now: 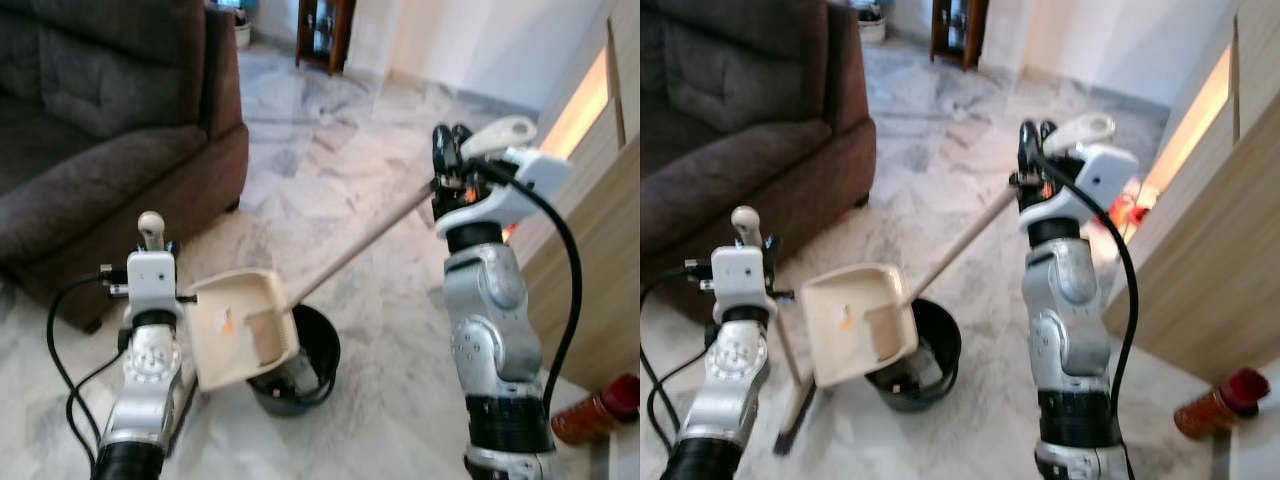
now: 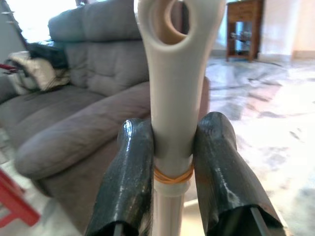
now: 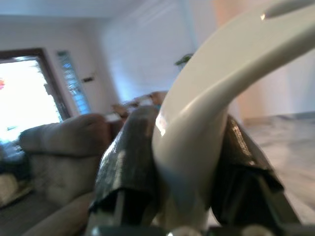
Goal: Sweep floor
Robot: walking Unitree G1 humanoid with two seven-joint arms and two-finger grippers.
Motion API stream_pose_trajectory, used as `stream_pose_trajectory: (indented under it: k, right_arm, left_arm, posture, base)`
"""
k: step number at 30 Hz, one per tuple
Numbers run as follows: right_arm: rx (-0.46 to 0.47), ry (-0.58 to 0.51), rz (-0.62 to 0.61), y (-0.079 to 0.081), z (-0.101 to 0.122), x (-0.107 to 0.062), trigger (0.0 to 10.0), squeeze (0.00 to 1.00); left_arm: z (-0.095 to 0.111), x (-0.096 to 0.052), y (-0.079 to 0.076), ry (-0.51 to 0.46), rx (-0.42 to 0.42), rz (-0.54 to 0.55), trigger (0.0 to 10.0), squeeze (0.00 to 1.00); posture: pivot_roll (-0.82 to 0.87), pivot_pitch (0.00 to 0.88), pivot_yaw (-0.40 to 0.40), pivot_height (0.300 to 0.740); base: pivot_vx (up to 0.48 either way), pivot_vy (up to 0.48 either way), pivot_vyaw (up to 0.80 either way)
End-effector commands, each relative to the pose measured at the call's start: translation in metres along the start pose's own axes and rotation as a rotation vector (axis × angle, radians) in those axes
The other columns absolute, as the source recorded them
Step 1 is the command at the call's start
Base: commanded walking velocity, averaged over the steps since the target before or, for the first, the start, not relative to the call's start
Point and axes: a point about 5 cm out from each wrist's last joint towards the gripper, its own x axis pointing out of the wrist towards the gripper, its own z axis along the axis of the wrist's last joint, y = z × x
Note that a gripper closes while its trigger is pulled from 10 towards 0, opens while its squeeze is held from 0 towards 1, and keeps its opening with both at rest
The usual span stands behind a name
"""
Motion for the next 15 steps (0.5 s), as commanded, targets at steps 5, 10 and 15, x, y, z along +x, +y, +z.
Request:
stream_pose_trajectory:
  k: [5, 10, 15]
  right_arm:
    - [0.005, -0.094, 0.034, 0.0095, 0.0198, 0.0054, 10.0, 0.0]
    - [0.006, -0.097, 0.036, 0.0111, 0.02, 0.0054, 10.0, 0.0]
    - [-0.01, -0.1, 0.037, 0.0122, 0.0202, 0.0057, 10.0, 0.0]
  left_arm:
    - [0.0102, 0.0052, 0.0071, -0.053, 0.009, 0.022, 10.0, 0.0]
    - [0.0104, 0.0055, 0.0073, -0.054, 0.008, 0.022, 10.0, 0.0]
    - [0.0104, 0.0055, 0.0072, -0.054, 0.007, 0.022, 10.0, 0.0]
  posture:
    - [0.04, 0.04, -0.07, 0.74]
    - [0.04, 0.041, -0.07, 0.74]
    - [0.04, 0.042, -0.069, 0.74]
  base:
    - [0.262, 0.0, 0.0]
    - [0.259, 0.0, 0.0]
    - [0.258, 0.0, 0.0]
